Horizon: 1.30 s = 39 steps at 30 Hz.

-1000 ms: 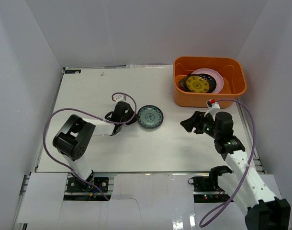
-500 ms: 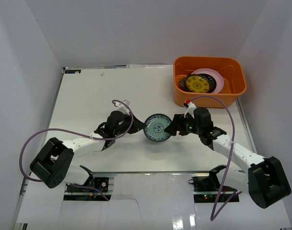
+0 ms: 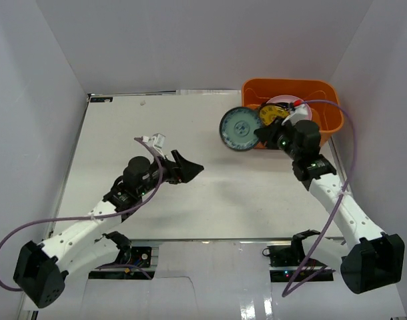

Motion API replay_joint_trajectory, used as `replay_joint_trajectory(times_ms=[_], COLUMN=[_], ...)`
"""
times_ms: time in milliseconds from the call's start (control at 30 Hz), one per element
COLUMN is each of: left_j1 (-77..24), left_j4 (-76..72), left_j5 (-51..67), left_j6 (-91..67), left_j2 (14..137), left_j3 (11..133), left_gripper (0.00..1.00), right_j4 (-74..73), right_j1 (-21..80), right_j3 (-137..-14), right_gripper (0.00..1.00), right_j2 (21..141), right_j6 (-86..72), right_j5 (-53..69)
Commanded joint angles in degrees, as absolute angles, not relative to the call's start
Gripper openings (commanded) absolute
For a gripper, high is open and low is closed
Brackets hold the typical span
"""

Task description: Place the plates into the plastic bin on the countertop

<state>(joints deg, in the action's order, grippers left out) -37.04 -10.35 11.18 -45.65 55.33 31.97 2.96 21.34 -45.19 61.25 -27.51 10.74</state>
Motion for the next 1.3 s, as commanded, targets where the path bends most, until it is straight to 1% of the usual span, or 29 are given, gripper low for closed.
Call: replay_joint_trajectory(times_ms=[0, 33, 100, 167, 200, 267, 333, 400, 433, 533, 567, 600, 633, 733, 800, 833, 867, 900, 933, 1000, 1033, 1100, 1133, 1267], left_j1=[-37.27, -37.27, -37.27, -37.35, -37.44, -37.44, -37.44, -37.44, -37.44, -37.44, -37.44, -37.44, -37.44, -37.44, -37.44, -37.44, -37.44, -37.44, -37.44, -37.44, -37.44, -37.44, -37.44, -37.44], left_j4=[-0.1, 4.26, 9.81, 13.43, 16.06, 16.44, 16.79, 17.23, 17.14, 16.96, 17.05, 16.79, 16.53, 15.21, 15.03, 14.86, 13.98, 13.37, 12.92, 12.66, 12.57, 11.78, 11.43, 11.08], left_j5=[8.88, 7.22, 5.2, 1.07, -0.6, -1.59, -1.67, -1.58, -0.97, -0.18, -0.09, 1.83, 2.19, 2.2, 2.28, 2.55, 2.64, 2.72, 2.72, 2.37, 2.03, 1.41, 1.15, 0.88], left_j6=[-40.35, -39.65, -36.49, -34.29, -33.67, -33.4, -32.35, -32.34, -32.52, -32.52, -32.52, -32.52, -32.52, -32.61, -32.69, -32.78, -32.87, -32.87, -32.96, -32.78, -32.61, -32.17, -31.99, -30.85], left_j2=[47.92, 43.2, 39.22, 35.08, 33.94, 31.3, 30.15, 29.97, 29.97, 30.76, 31.2, 31.38, 31.29, 32.08, 33.04, 33.31, 33.48, 33.57, 33.84, 34.27, 34.45, 34.45, 34.45, 35.59], left_j3=[34.19, 34.1, 34.45, 35.77, 36.03, 36.12, 36.73, 37.0, 36.91, 36.91, 37.18, 37.18, 37.09, 37.09, 38.14, 38.32, 38.32, 38.41, 38.93, 40.07, 41.12, 41.48, 41.75, 43.24], left_gripper=[0.98, 0.98, 0.98, 0.98, 0.98, 0.98, 0.98, 0.98, 0.98, 0.98, 0.98, 0.98, 0.98, 0.98, 0.98, 0.98, 0.98, 0.98, 0.98, 0.98, 0.98, 0.98, 0.98, 0.98], right_j4=[3.34, 3.51, 3.6, 3.6, 3.52, 2.56, 2.28, 2.11, 1.94, -1.83, -3.15, -3.42, -3.6, -2.47, -0.72, 1.12, 2.19, 3.07, 4.29, 5.44, 5.62, 3.61, 3.17, -0.95], right_j1=[11.3, 8.9, 3.11, 0.28, -1.39, -3.33, -4.48, -5.97, -6.59, -8.26, -8.44, -8.52, -8.44, -8.52, -8.35, -8.35, -8.0, -7.74, -7.47, -6.59, -6.42, -5.37, -4.67, -2.9], right_j3=[-53.51, -55.7, -57.91, -61.34, -62.57, -65.91, -67.75, -68.55, -68.82, -71.53, -73.02, -73.47, -73.65, -72.43, -69.37, -67.61, -65.5, -60.78, -58.38, -53.2, -48.82, -42.84, -40.98, -33.76], right_gripper=[0.08, 0.08, 0.08, 0.08, 0.08, 0.08, 0.08, 0.13, 0.33, 0.77, 0.99, 0.91, 0.9, 0.9, 0.9, 0.9, 0.9, 0.9, 0.9, 0.9, 0.9, 0.91, 0.9, 0.9], right_j2=[61.42, 62.39, 66.43, 72.21, 74.16, 79.42, 81.73, 84.54, 85.42, 87.62, 87.28, 86.67, 85.7, 77.73, 73.67, 68.95, 66.21, 63.48, 57.98, 52.67, 47.86, 43.35, 38.89, 28.67], right_j6=[-26.19, -27.41, -28.65, -29.79, -30.06, -30.5, -31.11, -32.25, -32.52, -32.35, -31.39, -30.94, -30.59, -30.5, -31.28, -31.9, -32.43, -32.78, -33.48, -34.1, -34.19, -34.19, -33.84, -32.52], right_j5=[-2.34, -4.81, -6.5, -8.08, -6.52, -5.19, -5.54, -5.62, -5.19, -3.07, -3.42, -2.99, -2.38, -0.53, 4.72, 6.49, 7.9, 9.91, 10.71, 14.91, 16.59, 20.82, 22.05, 27.84])
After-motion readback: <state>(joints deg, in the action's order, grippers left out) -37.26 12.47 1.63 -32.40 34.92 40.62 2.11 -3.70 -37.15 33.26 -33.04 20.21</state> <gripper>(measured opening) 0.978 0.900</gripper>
